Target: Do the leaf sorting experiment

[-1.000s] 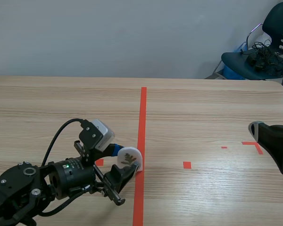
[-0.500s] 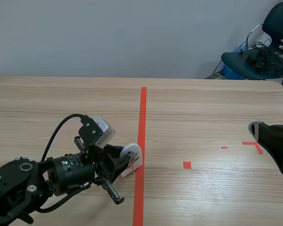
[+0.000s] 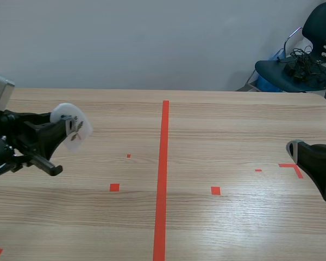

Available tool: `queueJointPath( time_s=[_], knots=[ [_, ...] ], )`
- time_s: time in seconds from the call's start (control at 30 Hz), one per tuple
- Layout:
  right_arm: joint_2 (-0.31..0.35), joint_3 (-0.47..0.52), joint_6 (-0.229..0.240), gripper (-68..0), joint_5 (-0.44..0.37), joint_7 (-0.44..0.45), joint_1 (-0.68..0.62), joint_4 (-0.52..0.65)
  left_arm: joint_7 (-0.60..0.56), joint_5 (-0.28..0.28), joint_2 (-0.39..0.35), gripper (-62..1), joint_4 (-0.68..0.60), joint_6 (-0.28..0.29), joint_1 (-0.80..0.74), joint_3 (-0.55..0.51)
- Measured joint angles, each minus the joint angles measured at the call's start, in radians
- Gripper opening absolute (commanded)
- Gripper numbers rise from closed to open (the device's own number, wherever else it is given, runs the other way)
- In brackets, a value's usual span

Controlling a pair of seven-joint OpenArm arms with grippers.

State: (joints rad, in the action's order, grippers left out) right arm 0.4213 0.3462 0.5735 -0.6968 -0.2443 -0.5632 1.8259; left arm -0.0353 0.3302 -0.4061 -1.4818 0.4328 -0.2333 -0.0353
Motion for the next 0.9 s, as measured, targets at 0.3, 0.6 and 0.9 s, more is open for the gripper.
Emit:
queueJointPath(
  time_s=[0.3, 0.6, 0.9],
  knots=[
    [0.0, 0.0, 0.0, 0.4, 0.0, 0.0, 0.0, 0.0, -0.011, 0.135, -0.068, -55.6, 0.253, -0.174, 0.053, -0.079],
    [0.0, 0.0, 0.0, 0.4, 0.0, 0.0, 0.0, 0.0, -0.126, 0.185, -0.067, -55.6, 0.592, -0.194, 0.19, -0.078],
    [0.0, 0.0, 0.0, 0.4, -0.003, 0.0, 0.0, 0.0, -0.141, 0.187, -0.064, -54.0, 0.708, -0.193, 0.228, -0.076]
  ],
)
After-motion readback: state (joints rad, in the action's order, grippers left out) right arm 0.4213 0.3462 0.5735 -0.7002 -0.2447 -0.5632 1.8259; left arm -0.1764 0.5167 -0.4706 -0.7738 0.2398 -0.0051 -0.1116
